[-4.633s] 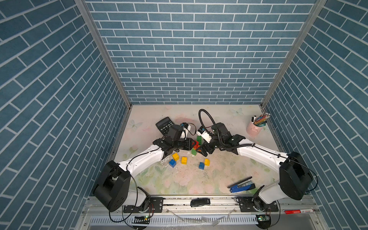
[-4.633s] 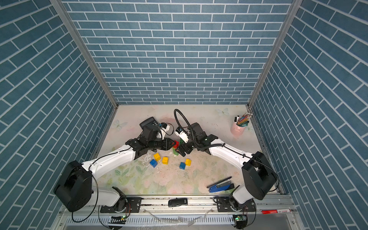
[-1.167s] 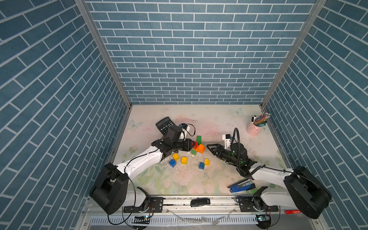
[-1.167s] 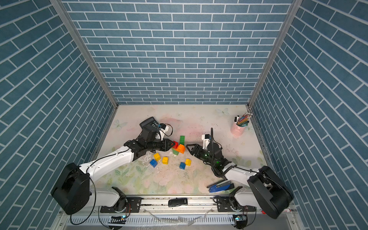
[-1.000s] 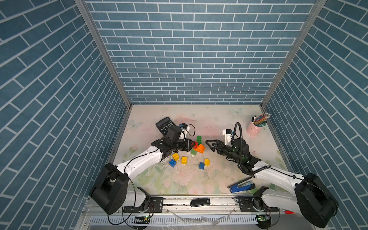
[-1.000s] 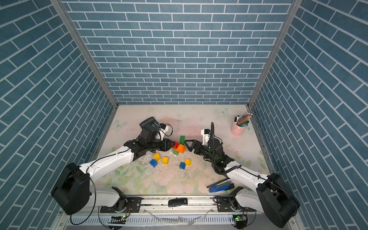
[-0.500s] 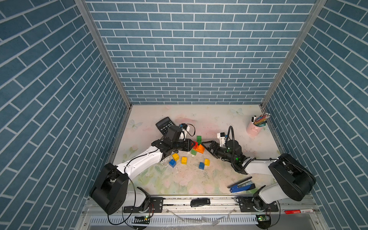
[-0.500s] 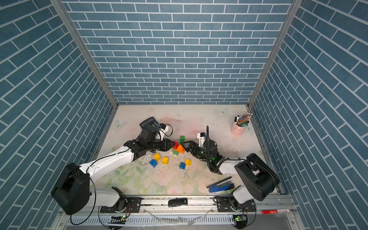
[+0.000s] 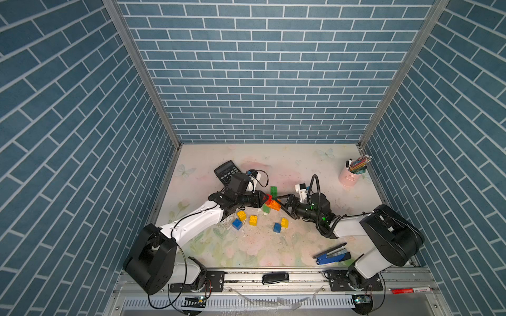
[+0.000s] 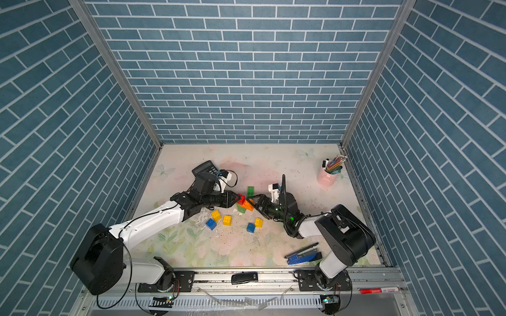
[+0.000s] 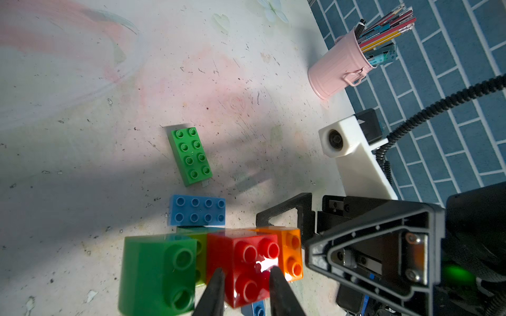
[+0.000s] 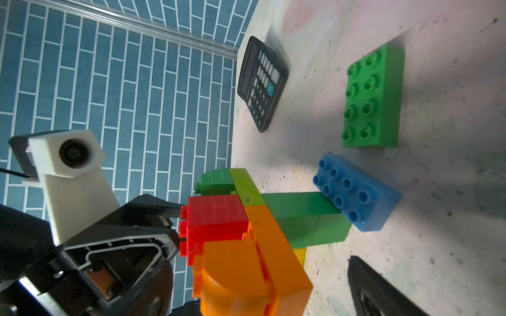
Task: Assemble a fork with lego
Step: Assemble the lego brick with the lego brick.
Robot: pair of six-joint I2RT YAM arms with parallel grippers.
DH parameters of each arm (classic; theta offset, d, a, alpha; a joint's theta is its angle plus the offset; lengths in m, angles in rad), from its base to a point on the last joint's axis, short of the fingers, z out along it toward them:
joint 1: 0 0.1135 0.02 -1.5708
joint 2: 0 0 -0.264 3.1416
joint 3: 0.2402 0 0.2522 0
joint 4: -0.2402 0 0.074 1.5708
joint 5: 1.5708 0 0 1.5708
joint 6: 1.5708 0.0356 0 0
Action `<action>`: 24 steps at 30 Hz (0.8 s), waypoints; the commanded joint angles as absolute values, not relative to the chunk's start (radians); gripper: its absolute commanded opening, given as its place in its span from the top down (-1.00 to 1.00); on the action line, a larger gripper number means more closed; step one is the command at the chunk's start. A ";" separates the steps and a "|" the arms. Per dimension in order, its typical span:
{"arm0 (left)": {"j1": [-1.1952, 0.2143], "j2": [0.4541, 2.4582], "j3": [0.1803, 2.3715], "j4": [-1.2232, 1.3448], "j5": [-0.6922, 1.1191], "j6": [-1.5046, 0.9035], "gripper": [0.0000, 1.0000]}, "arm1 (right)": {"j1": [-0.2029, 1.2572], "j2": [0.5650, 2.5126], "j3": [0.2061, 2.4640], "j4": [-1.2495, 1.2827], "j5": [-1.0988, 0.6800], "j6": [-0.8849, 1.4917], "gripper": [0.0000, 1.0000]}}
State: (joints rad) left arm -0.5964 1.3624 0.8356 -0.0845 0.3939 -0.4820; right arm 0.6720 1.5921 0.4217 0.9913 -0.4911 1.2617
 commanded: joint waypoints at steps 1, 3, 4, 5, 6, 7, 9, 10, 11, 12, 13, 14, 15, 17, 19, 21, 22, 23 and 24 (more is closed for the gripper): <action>-0.592 1.360 0.819 -0.127 0.388 -0.471 0.41 | 0.675 1.622 0.439 1.091 -0.538 1.310 -0.97; -0.591 1.360 0.819 -0.127 0.388 -0.472 0.42 | 0.675 1.640 0.442 1.113 -0.548 1.321 -0.96; -0.591 1.360 0.819 -0.126 0.386 -0.472 0.41 | 0.675 1.648 0.442 1.120 -0.554 1.325 -0.94; -0.591 1.358 0.818 -0.127 0.386 -0.472 0.41 | 0.675 1.655 0.442 1.130 -0.556 1.329 -0.93; -0.591 1.358 0.819 -0.127 0.385 -0.472 0.41 | 0.675 1.660 0.440 1.140 -0.556 1.334 -0.91; -0.591 1.357 0.818 -0.127 0.386 -0.472 0.41 | 0.675 1.664 0.440 1.145 -0.556 1.336 -0.89; -0.591 1.357 0.816 -0.128 0.386 -0.472 0.42 | 0.675 1.668 0.442 1.143 -0.556 1.336 -0.84; -0.591 1.355 0.816 -0.129 0.385 -0.472 0.41 | 0.675 1.670 0.441 1.141 -0.556 1.336 -0.82; -0.591 1.355 0.816 -0.129 0.385 -0.472 0.41 | 0.676 1.671 0.442 1.140 -0.555 1.336 -0.81; -0.591 1.354 0.815 -0.130 0.384 -0.471 0.41 | 0.675 1.672 0.441 1.137 -0.554 1.336 -0.79; -0.591 1.354 0.815 -0.129 0.384 -0.472 0.41 | 0.675 1.675 0.440 1.132 -0.552 1.337 -0.76; -0.591 1.354 0.816 -0.130 0.384 -0.471 0.42 | 0.675 1.674 0.440 1.131 -0.552 1.335 -0.74; -0.591 1.352 0.816 -0.130 0.385 -0.472 0.41 | 0.675 1.675 0.439 1.129 -0.549 1.335 -0.72; -0.591 1.352 0.814 -0.130 0.384 -0.472 0.41 | 0.675 1.672 0.436 1.121 -0.545 1.333 -0.68; -0.590 1.352 0.814 -0.128 0.384 -0.472 0.41 | 0.675 1.671 0.439 1.115 -0.543 1.332 -0.65; -0.591 1.351 0.813 -0.129 0.384 -0.472 0.41 | 0.675 1.671 0.442 1.113 -0.545 1.331 -0.63; -0.591 1.352 0.814 -0.128 0.384 -0.472 0.41 | 0.675 1.672 0.442 1.111 -0.545 1.332 -0.63; -0.591 1.351 0.813 -0.129 0.384 -0.472 0.41 | 0.676 1.671 0.442 1.109 -0.545 1.331 -0.61; -0.591 1.351 0.813 -0.128 0.385 -0.472 0.41 | 0.675 1.671 0.440 1.105 -0.547 1.331 -0.59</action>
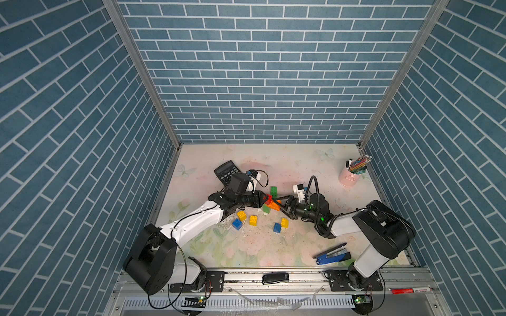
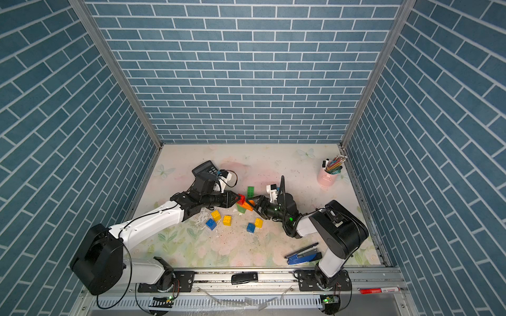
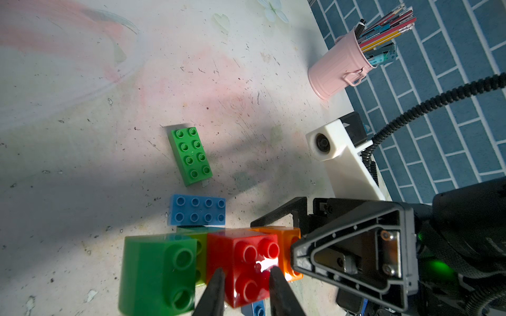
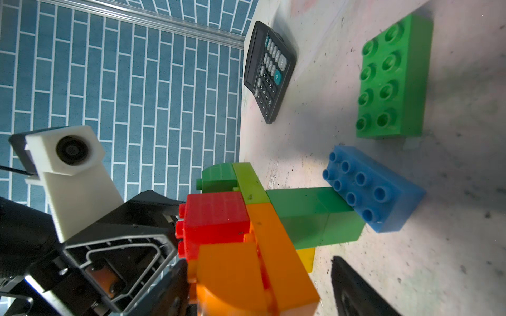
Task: Assemble a fork with lego
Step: Assemble the lego brick with the lego brick.
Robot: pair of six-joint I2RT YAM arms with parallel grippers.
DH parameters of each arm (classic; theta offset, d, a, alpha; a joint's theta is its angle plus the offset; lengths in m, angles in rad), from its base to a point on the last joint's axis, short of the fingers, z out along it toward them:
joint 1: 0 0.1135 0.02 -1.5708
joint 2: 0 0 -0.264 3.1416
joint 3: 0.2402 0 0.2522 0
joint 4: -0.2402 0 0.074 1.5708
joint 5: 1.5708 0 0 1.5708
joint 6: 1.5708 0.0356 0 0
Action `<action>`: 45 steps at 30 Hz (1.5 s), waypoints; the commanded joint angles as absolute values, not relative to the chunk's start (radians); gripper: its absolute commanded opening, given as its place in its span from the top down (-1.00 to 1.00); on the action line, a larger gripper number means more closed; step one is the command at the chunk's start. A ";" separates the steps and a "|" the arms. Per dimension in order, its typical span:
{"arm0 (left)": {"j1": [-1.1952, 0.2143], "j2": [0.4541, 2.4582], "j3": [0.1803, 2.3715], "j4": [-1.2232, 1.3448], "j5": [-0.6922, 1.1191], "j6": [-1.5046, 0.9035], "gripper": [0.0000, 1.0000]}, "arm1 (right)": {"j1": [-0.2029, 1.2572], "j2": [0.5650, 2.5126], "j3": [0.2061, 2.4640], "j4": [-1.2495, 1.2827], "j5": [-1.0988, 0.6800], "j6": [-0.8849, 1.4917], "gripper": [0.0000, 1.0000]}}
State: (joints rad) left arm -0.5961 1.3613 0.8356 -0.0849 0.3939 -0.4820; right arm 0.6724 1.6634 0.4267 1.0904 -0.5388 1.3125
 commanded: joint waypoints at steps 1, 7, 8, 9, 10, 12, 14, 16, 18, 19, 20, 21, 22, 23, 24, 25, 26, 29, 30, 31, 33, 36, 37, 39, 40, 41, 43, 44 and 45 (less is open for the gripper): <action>-0.591 1.351 0.813 -0.128 0.384 -0.472 0.41 | 0.675 1.670 0.439 1.103 -0.548 1.330 -0.56; -0.591 1.356 0.814 -0.129 0.385 -0.472 0.42 | 0.676 1.664 0.435 1.092 -0.546 1.328 -0.45; -0.591 1.355 0.813 -0.130 0.388 -0.472 0.42 | 0.675 1.664 0.436 1.090 -0.547 1.328 -0.43; -0.591 1.356 0.814 -0.130 0.388 -0.472 0.42 | 0.675 1.664 0.436 1.089 -0.546 1.327 -0.41; -0.590 1.356 0.815 -0.130 0.387 -0.471 0.42 | 0.676 1.663 0.437 1.088 -0.547 1.327 -0.39; -0.589 1.355 0.815 -0.129 0.385 -0.471 0.41 | 0.675 1.664 0.437 1.087 -0.547 1.327 -0.37; -0.590 1.355 0.816 -0.131 0.386 -0.471 0.42 | 0.675 1.661 0.437 1.085 -0.546 1.327 -0.33; -0.589 1.358 0.818 -0.131 0.387 -0.471 0.42 | 0.675 1.661 0.437 1.084 -0.546 1.327 -0.31; -0.590 1.359 0.819 -0.133 0.388 -0.471 0.42 | 0.675 1.659 0.436 1.084 -0.544 1.326 -0.28; -0.589 1.360 0.821 -0.132 0.387 -0.471 0.42 | 0.675 1.658 0.434 1.084 -0.543 1.326 -0.27; -0.589 1.361 0.821 -0.133 0.387 -0.471 0.42 | 0.676 1.655 0.431 1.084 -0.541 1.325 -0.25; -0.589 1.359 0.820 -0.133 0.387 -0.471 0.42 | 0.675 1.655 0.431 1.084 -0.539 1.324 -0.22; -0.589 1.362 0.821 -0.133 0.387 -0.469 0.42 | 0.675 1.653 0.430 1.084 -0.537 1.324 -0.19; -0.589 1.362 0.821 -0.133 0.388 -0.469 0.42 | 0.675 1.652 0.430 1.083 -0.538 1.322 -0.18; -0.589 1.362 0.822 -0.133 0.387 -0.468 0.42 | 0.675 1.650 0.428 1.080 -0.537 1.322 -0.18; -0.589 1.362 0.821 -0.132 0.387 -0.468 0.42 | 0.675 1.648 0.427 1.080 -0.535 1.321 -0.17; -0.589 1.361 0.821 -0.133 0.387 -0.471 0.42 | 0.675 1.648 0.424 1.080 -0.534 1.321 -0.15; -0.589 1.358 0.819 -0.134 0.384 -0.471 0.42 | 0.675 1.646 0.423 1.080 -0.531 1.320 -0.08; -0.589 1.358 0.818 -0.134 0.384 -0.469 0.42 | 0.674 1.647 0.423 1.078 -0.531 1.320 -0.03; -0.590 1.358 0.818 -0.135 0.384 -0.470 0.42 | 0.676 1.649 0.425 1.078 -0.531 1.319 0.03; -0.589 1.354 0.815 -0.134 0.383 -0.471 0.42 | 0.674 1.655 0.428 1.080 -0.535 1.320 0.08; -0.589 1.350 0.812 -0.135 0.379 -0.470 0.42 | 0.675 1.654 0.431 1.078 -0.536 1.316 0.06; -0.589 1.351 0.810 -0.135 0.380 -0.470 0.42 | 0.675 1.655 0.434 1.075 -0.535 1.314 -0.02; -0.590 1.350 0.811 -0.135 0.381 -0.471 0.42 | 0.675 1.652 0.438 1.072 -0.537 1.307 -0.33; -0.589 1.351 0.810 -0.136 0.382 -0.471 0.42 | 0.675 1.648 0.440 1.069 -0.535 1.300 -0.50; -0.589 1.350 0.811 -0.136 0.382 -0.471 0.42 | 0.674 1.643 0.442 1.065 -0.533 1.295 -0.61; -0.589 1.350 0.813 -0.135 0.382 -0.471 0.42 | 0.671 1.625 0.443 1.049 -0.523 1.276 -0.73; -0.589 1.350 0.813 -0.136 0.384 -0.471 0.42 | 0.669 1.615 0.443 1.034 -0.518 1.264 -0.76; -0.589 1.350 0.814 -0.136 0.384 -0.471 0.42 | 0.665 1.601 0.442 1.012 -0.509 1.249 -0.77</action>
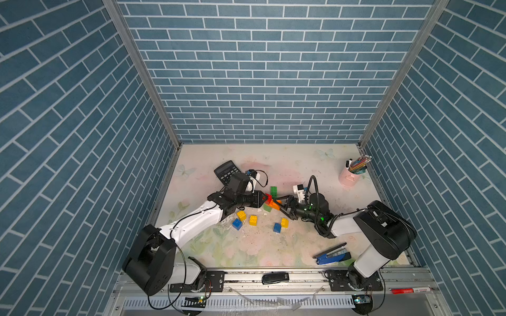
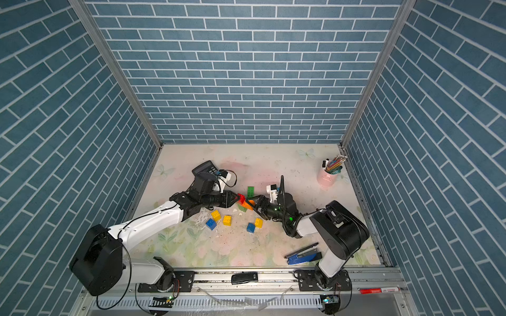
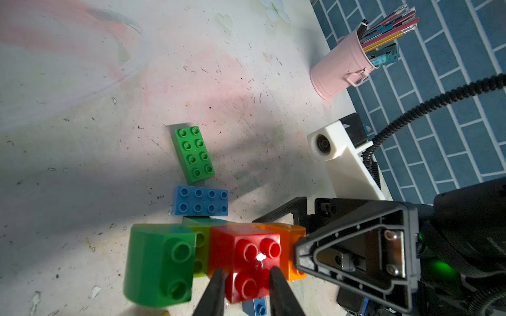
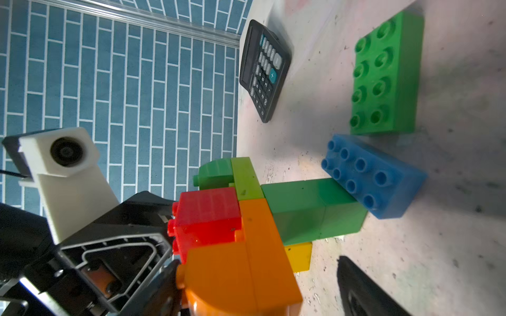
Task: Assemble a fork with lego
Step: Assemble the lego brick with the lego brick.
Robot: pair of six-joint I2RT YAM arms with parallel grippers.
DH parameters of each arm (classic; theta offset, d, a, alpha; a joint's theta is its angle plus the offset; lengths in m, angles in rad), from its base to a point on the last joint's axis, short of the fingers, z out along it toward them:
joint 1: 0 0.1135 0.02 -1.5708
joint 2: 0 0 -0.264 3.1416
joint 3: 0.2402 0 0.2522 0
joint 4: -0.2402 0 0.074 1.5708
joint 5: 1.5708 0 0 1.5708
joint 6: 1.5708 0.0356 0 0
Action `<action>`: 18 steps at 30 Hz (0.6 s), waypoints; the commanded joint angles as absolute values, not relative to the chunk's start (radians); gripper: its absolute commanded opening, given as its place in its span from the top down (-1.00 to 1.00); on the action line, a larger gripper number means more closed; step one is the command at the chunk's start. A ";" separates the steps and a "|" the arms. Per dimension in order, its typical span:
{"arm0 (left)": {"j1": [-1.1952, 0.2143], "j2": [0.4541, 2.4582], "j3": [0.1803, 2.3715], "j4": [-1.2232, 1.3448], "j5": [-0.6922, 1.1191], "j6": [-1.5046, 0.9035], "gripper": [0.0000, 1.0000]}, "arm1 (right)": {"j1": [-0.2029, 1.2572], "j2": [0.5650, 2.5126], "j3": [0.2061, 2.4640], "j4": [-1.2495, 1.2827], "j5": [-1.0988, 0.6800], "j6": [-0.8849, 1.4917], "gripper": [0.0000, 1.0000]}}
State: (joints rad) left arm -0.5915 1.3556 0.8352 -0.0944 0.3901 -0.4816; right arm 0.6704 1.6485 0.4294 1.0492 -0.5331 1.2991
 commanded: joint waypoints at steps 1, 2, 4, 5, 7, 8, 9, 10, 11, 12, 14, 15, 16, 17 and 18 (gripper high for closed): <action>-0.589 1.351 0.815 -0.134 0.386 -0.470 0.42 | 0.659 1.586 0.439 0.981 -0.501 1.231 -0.78; -0.589 1.354 0.817 -0.134 0.386 -0.471 0.42 | 0.654 1.568 0.436 0.943 -0.495 1.211 -0.79; -0.589 1.353 0.818 -0.128 0.389 -0.472 0.42 | 0.645 1.508 0.445 0.811 -0.470 1.131 -0.80; -0.589 1.355 0.819 -0.127 0.392 -0.472 0.42 | 0.643 1.474 0.455 0.726 -0.452 1.086 -0.80; -0.589 1.351 0.827 -0.123 0.395 -0.477 0.42 | 0.644 1.390 0.514 0.486 -0.408 0.932 -0.82; -0.590 1.349 0.832 -0.121 0.396 -0.477 0.42 | 0.644 1.356 0.543 0.376 -0.385 0.864 -0.83; -0.589 1.347 0.838 -0.122 0.397 -0.478 0.42 | 0.644 1.324 0.573 0.272 -0.356 0.788 -0.85; -0.588 1.348 0.846 -0.122 0.398 -0.478 0.42 | 0.644 1.299 0.599 0.192 -0.335 0.722 -0.86; -0.588 1.348 0.855 -0.122 0.399 -0.478 0.42 | 0.644 1.282 0.623 0.130 -0.320 0.669 -0.86; -0.588 1.351 0.862 -0.124 0.399 -0.477 0.42 | 0.644 1.271 0.652 0.075 -0.312 0.605 -0.85; -0.588 1.360 0.873 -0.123 0.404 -0.475 0.42 | 0.644 1.275 0.705 0.010 -0.344 0.492 -0.80; -0.588 1.364 0.875 -0.122 0.406 -0.473 0.42 | 0.644 1.287 0.732 -0.009 -0.377 0.431 -0.76; -0.588 1.368 0.878 -0.121 0.407 -0.473 0.42 | 0.644 1.298 0.755 -0.019 -0.421 0.373 -0.71; -0.588 1.368 0.878 -0.120 0.408 -0.474 0.42 | 0.645 1.308 0.767 -0.013 -0.462 0.330 -0.67; -0.588 1.368 0.877 -0.119 0.410 -0.475 0.42 | 0.646 1.318 0.777 0.006 -0.518 0.279 -0.62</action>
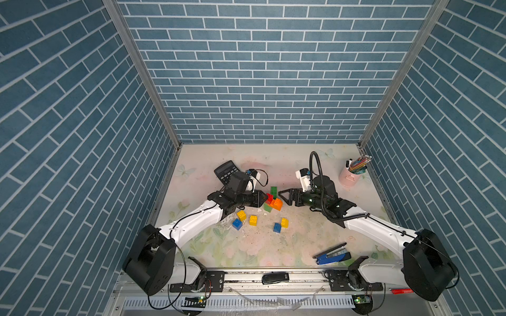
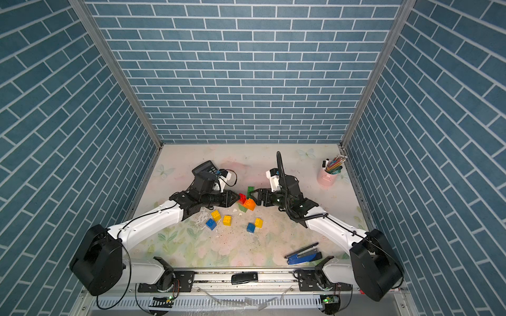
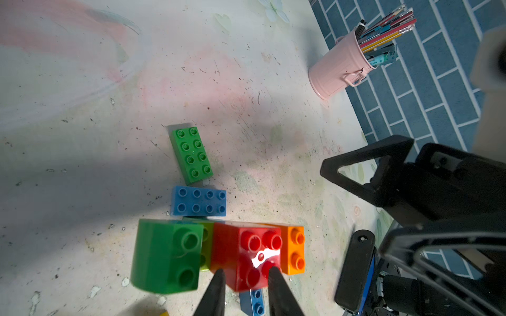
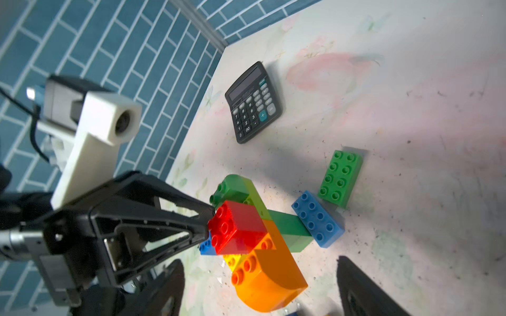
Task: Assemble a fork with lego
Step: Assemble the lego brick with the lego brick, then adjust the lego brick at the center of the board.
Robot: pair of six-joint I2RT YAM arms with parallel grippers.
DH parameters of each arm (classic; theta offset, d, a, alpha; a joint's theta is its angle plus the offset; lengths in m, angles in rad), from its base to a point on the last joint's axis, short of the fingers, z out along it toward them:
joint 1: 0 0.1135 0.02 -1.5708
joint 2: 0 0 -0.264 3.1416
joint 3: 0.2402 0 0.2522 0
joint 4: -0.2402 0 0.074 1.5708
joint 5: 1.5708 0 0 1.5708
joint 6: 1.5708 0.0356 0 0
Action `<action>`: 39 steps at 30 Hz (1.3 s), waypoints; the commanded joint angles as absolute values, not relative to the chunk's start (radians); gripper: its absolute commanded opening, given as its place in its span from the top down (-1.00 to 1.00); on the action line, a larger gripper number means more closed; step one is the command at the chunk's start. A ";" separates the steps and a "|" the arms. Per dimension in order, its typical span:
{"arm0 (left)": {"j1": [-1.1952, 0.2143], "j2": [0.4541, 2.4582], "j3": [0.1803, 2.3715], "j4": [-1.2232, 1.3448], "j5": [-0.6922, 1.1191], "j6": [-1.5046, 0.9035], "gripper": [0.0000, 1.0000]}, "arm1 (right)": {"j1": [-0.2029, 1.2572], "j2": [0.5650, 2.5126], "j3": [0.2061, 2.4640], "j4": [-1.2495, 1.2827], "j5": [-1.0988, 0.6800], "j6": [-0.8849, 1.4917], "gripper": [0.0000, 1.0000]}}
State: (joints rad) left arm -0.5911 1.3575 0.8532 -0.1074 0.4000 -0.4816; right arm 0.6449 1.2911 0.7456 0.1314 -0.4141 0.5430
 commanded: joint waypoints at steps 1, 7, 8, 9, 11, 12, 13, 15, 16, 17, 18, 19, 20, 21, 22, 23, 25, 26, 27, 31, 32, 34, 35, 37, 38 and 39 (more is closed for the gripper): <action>-0.588 1.368 0.878 -0.119 0.408 -0.475 0.42 | 0.650 1.324 0.784 0.016 -0.556 0.240 -0.58; -0.588 1.371 0.891 -0.124 0.407 -0.476 0.42 | 0.683 1.406 0.828 0.003 -0.519 0.077 -0.50; -0.588 1.374 0.894 -0.125 0.406 -0.477 0.42 | 0.687 1.426 0.837 0.004 -0.510 0.065 -0.49; -0.589 1.375 0.894 -0.125 0.405 -0.477 0.42 | 0.690 1.443 0.845 0.015 -0.503 0.058 -0.49; -0.588 1.374 0.896 -0.130 0.406 -0.477 0.42 | 0.694 1.462 0.861 0.025 -0.479 0.060 -0.49; -0.588 1.369 0.895 -0.134 0.403 -0.475 0.42 | 0.697 1.466 0.867 0.029 -0.465 0.059 -0.49; -0.587 1.366 0.893 -0.135 0.400 -0.475 0.42 | 0.700 1.468 0.873 0.029 -0.456 0.057 -0.49; -0.585 1.363 0.892 -0.141 0.396 -0.474 0.42 | 0.707 1.470 0.887 0.019 -0.445 0.044 -0.50; -0.584 1.363 0.891 -0.141 0.395 -0.475 0.42 | 0.712 1.468 0.894 0.008 -0.440 0.037 -0.50; -0.583 1.363 0.891 -0.142 0.395 -0.475 0.42 | 0.719 1.468 0.902 -0.001 -0.430 0.028 -0.50; -0.583 1.362 0.890 -0.141 0.393 -0.475 0.42 | 0.728 1.466 0.909 -0.012 -0.412 0.020 -0.50; -0.584 1.359 0.890 -0.143 0.391 -0.475 0.42 | 0.734 1.466 0.913 -0.021 -0.395 0.012 -0.50; -0.582 1.355 0.887 -0.145 0.382 -0.475 0.42 | 0.744 1.468 0.919 -0.033 -0.371 0.006 -0.50; -0.581 1.345 0.882 -0.149 0.364 -0.476 0.43 | 0.750 1.473 0.928 -0.045 -0.340 0.001 -0.49; -0.580 1.329 0.871 -0.148 0.341 -0.479 0.43 | 0.755 1.481 0.938 -0.058 -0.318 -0.004 -0.49; -0.574 1.307 0.855 -0.146 0.318 -0.488 0.43 | 0.758 1.491 0.949 -0.072 -0.301 -0.014 -0.48; -0.551 1.274 0.824 -0.143 0.291 -0.502 0.43 | 0.765 1.514 0.971 -0.091 -0.284 -0.031 -0.44; -0.537 1.257 0.810 -0.142 0.283 -0.509 0.43 | 0.770 1.524 0.986 -0.103 -0.280 -0.044 -0.40; -0.524 1.241 0.795 -0.142 0.279 -0.515 0.42 | 0.776 1.534 1.003 -0.117 -0.275 -0.058 -0.37; -0.492 1.214 0.765 -0.149 0.288 -0.521 0.42 | 0.788 1.568 1.049 -0.147 -0.274 -0.086 -0.27; -0.490 1.211 0.761 -0.149 0.286 -0.522 0.42 | 0.788 1.574 1.056 -0.151 -0.276 -0.091 -0.23; -0.489 1.210 0.755 -0.149 0.289 -0.524 0.42 | 0.789 1.589 1.075 -0.164 -0.280 -0.101 -0.15; -0.490 1.212 0.754 -0.147 0.291 -0.526 0.42 | 0.791 1.594 1.082 -0.168 -0.281 -0.104 -0.11; -0.490 1.215 0.750 -0.141 0.293 -0.527 0.42 | 0.793 1.603 1.096 -0.174 -0.285 -0.109 -0.04; -0.491 1.217 0.749 -0.139 0.297 -0.528 0.42 | 0.795 1.608 1.102 -0.179 -0.286 -0.110 0.00; -0.490 1.221 0.749 -0.138 0.299 -0.528 0.42 | 0.797 1.612 1.107 -0.185 -0.286 -0.114 0.04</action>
State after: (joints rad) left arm -0.4938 1.2182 0.7570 -0.1406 0.2996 -0.5247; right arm 0.7876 1.5955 1.0760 -0.1497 -0.2916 -0.0547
